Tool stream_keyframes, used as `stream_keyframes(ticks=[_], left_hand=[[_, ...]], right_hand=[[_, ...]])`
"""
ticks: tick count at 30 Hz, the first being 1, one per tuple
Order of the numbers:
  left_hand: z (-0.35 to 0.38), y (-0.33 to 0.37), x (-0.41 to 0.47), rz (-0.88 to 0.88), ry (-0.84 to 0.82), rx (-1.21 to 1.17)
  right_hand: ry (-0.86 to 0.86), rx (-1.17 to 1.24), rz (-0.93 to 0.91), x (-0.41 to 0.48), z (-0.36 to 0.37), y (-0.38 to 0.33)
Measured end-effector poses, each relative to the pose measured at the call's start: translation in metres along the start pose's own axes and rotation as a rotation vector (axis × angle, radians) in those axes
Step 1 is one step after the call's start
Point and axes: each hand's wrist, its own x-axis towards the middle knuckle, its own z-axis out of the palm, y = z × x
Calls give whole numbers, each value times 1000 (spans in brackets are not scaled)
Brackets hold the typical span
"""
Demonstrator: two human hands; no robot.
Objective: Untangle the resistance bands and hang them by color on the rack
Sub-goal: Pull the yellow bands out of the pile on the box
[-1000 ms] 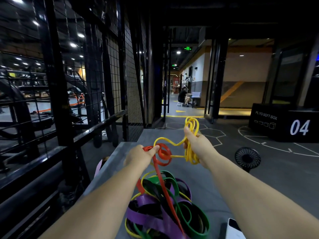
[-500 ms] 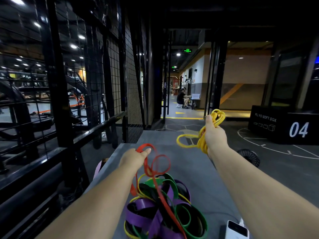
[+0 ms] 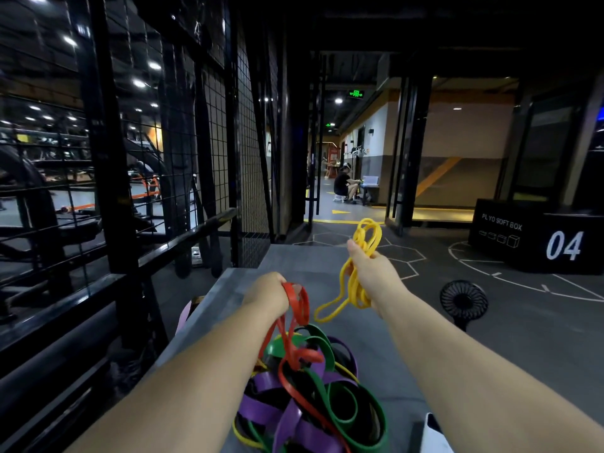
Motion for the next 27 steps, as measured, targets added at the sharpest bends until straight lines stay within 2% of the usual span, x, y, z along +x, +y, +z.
stream_keyframes(ticks=[3, 5, 9, 12, 19, 23, 27], left_hand=[[-8, 11, -3, -10, 16, 205], [-17, 21, -3, 7, -2, 248], [-25, 40, -2, -4, -157, 105], [-21, 41, -2, 26, -200, 55], [-9, 45, -21, 8, -264, -710], [-10, 48, -42, 20, -324, -829], [-8, 38, -52, 13, -270, -865]], right_hand=[[-42, 5, 4, -3, 6, 4], [-69, 6, 5, -6, 7, 5], [-134, 15, 3, -8, 8, 7], [-156, 15, 7, -9, 7, 8], [-232, 99, 7, -12, 5, 6], [-284, 202, 26, -20, 10, 2], [-245, 176, 10, -32, 13, -3]])
